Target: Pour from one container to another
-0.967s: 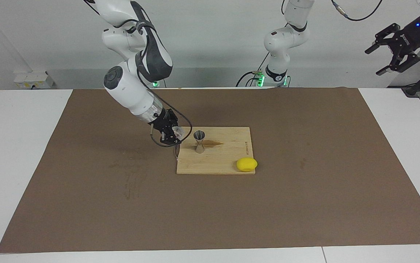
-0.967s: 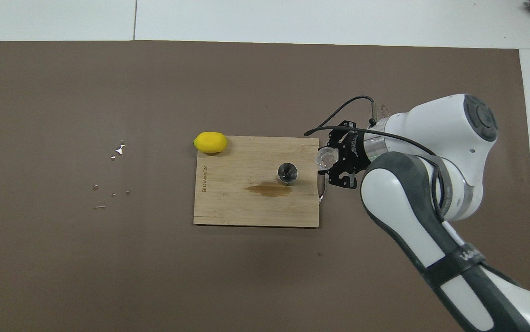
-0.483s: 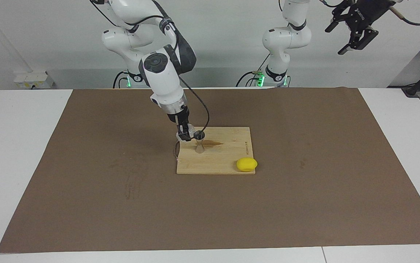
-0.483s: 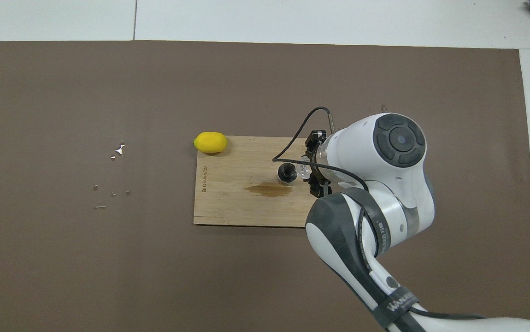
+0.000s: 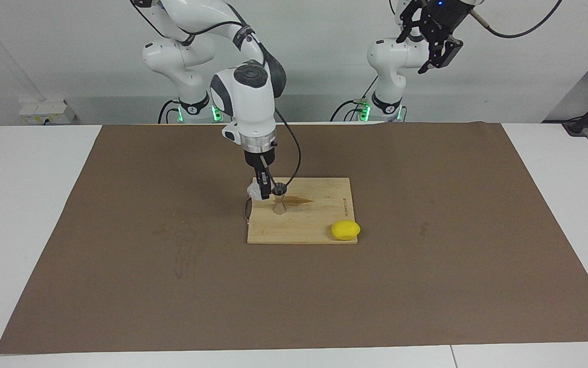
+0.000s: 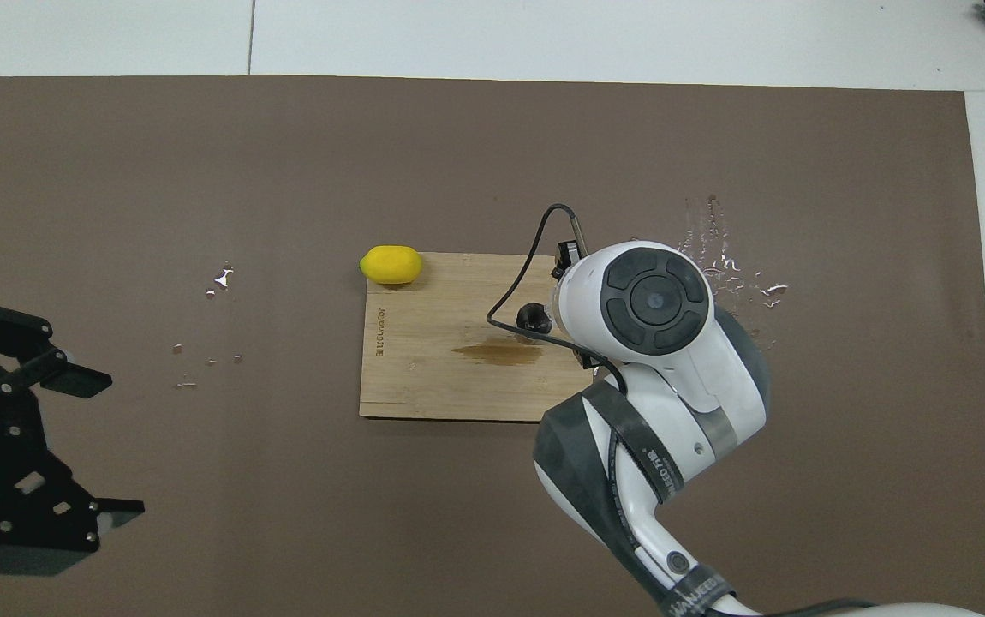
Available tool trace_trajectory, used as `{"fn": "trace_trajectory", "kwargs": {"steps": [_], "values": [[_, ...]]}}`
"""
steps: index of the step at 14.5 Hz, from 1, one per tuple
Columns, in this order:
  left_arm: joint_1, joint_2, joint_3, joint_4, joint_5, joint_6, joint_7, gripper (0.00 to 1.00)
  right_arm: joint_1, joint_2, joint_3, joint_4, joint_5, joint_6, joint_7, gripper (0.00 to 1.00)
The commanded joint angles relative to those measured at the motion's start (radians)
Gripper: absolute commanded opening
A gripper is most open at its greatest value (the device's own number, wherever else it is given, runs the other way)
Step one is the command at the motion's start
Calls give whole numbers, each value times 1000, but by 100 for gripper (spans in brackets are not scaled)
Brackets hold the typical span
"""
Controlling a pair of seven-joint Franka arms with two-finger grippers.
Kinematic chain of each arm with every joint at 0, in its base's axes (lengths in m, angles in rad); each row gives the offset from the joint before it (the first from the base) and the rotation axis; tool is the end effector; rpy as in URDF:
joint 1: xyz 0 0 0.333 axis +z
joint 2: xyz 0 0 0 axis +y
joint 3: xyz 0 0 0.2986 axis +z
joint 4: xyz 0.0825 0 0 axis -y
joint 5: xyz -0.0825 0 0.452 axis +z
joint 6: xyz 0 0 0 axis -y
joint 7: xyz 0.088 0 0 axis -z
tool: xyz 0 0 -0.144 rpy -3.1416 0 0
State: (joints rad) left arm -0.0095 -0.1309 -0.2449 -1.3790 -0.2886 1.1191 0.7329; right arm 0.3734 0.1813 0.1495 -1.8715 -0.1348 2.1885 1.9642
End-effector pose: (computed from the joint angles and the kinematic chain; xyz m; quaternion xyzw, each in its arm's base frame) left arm 0.4821 -0.1861 0.7102 0.8467 -0.5146 -0.0366 0.1301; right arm 0.5951 0.3304 0.3463 -0.7702 0.6325 -0.0640 0.0512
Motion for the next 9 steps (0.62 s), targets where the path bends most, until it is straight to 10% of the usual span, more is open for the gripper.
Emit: {"fn": "trace_trajectory", "kwargs": {"steps": [1,9], "values": [[-4,-113,-14,-171,45,74,-192,100,33,18,-1,11,-96,14,38,0],[120,-269,-8,-451,124,212,-589,100,70,26,1,-2,-281,-4,65,0]]}}
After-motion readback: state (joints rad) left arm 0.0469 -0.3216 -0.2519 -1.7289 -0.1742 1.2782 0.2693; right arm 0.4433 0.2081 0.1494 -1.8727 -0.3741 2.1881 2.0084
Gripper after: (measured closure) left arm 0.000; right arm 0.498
